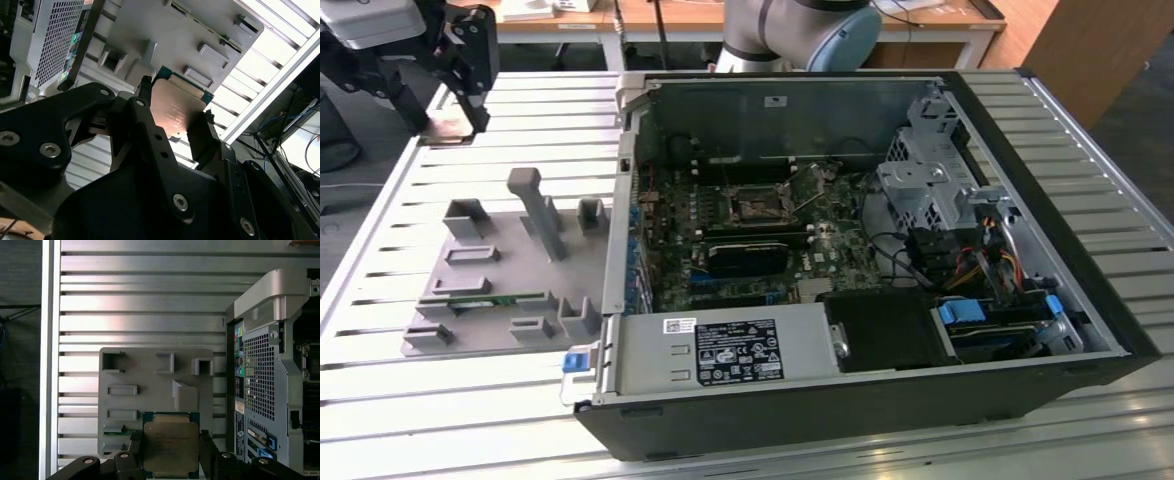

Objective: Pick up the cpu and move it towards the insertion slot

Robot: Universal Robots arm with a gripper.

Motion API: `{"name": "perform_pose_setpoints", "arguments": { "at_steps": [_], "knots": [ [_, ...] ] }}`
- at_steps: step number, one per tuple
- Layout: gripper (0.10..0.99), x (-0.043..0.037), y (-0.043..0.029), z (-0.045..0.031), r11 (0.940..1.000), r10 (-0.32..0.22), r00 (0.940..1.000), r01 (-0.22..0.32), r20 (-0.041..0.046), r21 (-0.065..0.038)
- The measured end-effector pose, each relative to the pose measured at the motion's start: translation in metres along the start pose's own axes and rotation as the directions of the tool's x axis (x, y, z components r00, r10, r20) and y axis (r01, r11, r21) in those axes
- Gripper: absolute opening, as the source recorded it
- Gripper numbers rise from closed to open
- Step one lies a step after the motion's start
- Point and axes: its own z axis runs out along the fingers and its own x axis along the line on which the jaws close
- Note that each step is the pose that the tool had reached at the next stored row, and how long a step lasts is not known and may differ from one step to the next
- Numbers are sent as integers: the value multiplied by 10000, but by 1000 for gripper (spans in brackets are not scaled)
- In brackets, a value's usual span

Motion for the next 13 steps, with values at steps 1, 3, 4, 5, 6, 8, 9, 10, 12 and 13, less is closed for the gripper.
{"name": "perform_pose_setpoints", "arguments": {
  "at_steps": [1,3,4,5,6,8,9,10,12,13],
  "knots": [
    [537,-9,0,0,10000,0,10000,0,-1,1],
    [537,-27,0,0,10000,0,10000,0,0,0],
    [537,-34,1,0,10000,1,10000,-1,-1,0],
    [537,-42,1,0,10000,0,10000,0,0,0],
    [537,-50,1,0,10000,0,10000,0,0,0],
    [537,-69,1,1,10000,0,10000,0,0,0],
    [537,-79,1,0,10000,0,10000,0,-1,0],
    [537,-89,1,1,10000,0,10000,0,0,0],
    [537,-111,2,1,10000,1,10000,-1,0,0],
    [537,-123,2,1,10000,0,10000,0,0,0]
  ]
}}
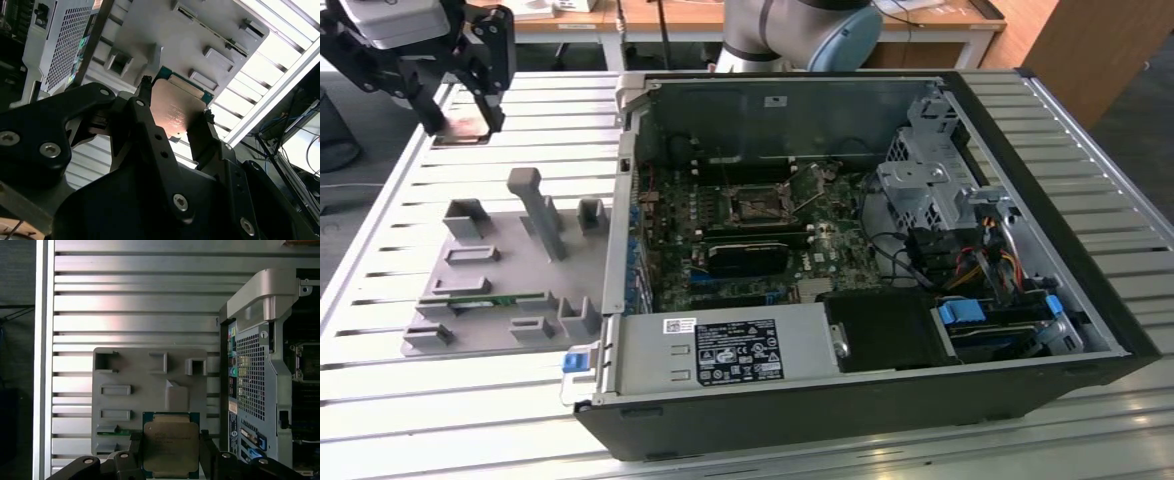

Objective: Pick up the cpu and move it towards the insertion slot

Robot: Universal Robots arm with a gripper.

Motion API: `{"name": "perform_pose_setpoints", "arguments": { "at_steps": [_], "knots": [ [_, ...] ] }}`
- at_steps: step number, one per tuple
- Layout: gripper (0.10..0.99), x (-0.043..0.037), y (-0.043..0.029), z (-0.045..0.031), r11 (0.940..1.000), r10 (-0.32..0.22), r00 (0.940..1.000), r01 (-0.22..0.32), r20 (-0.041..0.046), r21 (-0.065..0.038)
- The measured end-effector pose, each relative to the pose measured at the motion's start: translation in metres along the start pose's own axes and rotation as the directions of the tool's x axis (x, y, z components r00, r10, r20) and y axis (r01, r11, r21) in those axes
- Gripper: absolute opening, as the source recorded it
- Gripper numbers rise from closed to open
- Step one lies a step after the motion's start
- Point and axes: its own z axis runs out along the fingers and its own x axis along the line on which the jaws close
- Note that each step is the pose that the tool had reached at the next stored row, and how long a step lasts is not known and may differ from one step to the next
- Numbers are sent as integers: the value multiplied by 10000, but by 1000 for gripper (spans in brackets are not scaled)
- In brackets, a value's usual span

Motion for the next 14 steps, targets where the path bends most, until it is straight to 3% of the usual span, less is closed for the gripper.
{"name": "perform_pose_setpoints", "arguments": {
  "at_steps": [14],
  "knots": [
    [537,-228,4,2,10000,0,10000,0,-1,1]
  ]
}}
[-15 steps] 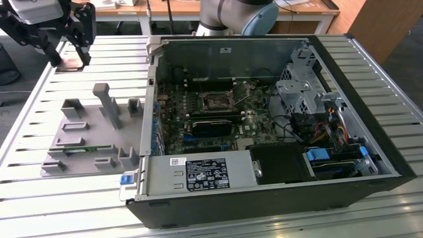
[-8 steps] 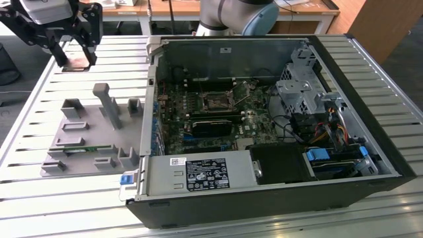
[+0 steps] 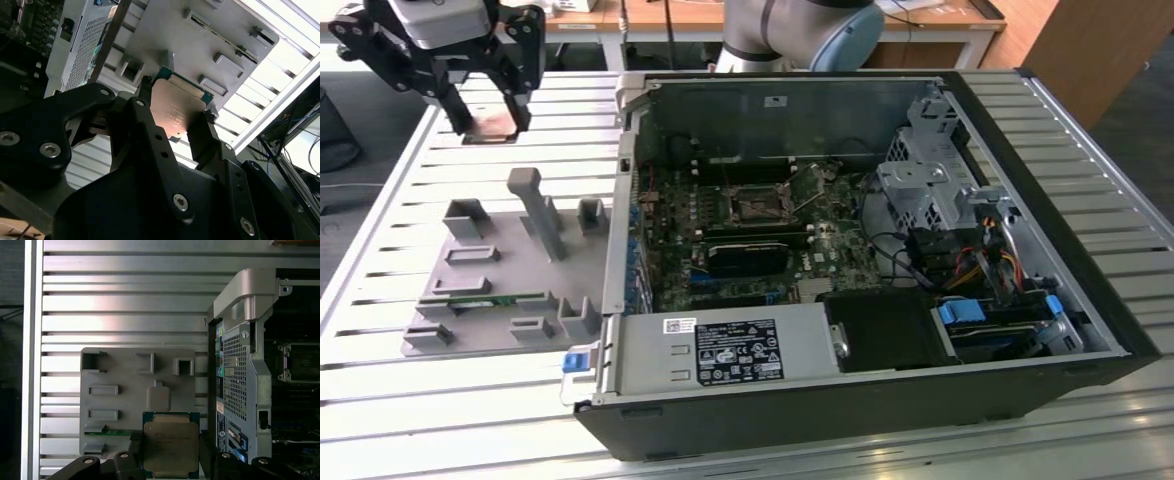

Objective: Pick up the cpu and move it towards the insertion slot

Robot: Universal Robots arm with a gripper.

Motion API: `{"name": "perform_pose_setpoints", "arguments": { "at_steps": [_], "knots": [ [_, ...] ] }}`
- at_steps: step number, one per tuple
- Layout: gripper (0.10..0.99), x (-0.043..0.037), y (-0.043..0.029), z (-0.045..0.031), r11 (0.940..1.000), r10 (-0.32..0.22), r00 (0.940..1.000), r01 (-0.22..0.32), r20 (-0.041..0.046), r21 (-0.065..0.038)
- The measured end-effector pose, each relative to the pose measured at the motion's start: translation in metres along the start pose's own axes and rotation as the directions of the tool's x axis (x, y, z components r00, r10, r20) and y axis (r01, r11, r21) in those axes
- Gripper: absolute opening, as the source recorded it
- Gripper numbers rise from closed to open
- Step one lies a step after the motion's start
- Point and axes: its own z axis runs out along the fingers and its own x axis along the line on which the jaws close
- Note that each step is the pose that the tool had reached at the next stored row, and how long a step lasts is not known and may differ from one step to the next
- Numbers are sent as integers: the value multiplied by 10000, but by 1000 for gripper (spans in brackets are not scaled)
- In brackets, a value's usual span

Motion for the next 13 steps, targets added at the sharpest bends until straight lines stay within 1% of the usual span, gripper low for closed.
{"name": "perform_pose_setpoints", "arguments": {
  "at_steps": [13],
  "knots": [
    [537,-199,7,3,10000,0,10000,0,0,0]
  ]
}}
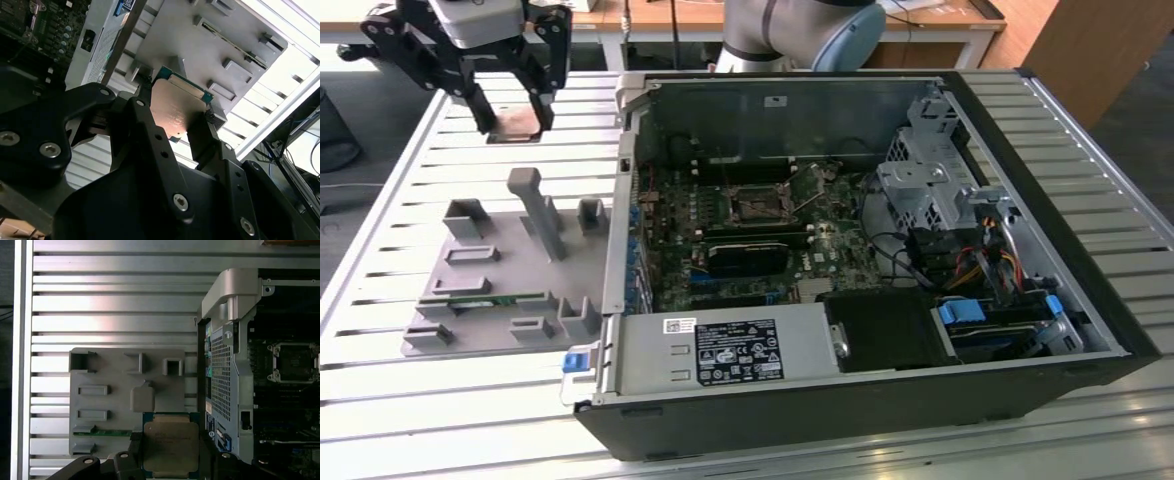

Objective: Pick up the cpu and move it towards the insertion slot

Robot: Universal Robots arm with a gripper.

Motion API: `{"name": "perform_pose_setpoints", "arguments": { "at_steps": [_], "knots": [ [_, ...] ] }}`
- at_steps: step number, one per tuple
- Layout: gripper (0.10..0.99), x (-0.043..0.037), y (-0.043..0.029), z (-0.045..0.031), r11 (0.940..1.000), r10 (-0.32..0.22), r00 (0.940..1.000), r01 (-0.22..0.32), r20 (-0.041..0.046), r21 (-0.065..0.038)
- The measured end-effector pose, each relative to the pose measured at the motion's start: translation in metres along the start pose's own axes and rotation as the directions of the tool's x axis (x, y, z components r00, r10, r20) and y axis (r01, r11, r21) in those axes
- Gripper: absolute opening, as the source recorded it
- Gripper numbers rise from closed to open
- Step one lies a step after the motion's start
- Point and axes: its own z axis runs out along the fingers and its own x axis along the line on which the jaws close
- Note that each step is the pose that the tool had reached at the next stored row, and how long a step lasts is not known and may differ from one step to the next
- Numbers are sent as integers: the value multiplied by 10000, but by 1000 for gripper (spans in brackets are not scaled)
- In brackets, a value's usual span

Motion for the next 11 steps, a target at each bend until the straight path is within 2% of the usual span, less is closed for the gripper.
{"name": "perform_pose_setpoints", "arguments": {
  "at_steps": [11],
  "knots": [
    [537,-137,3,1,10000,0,10000,0,1,0]
  ]
}}
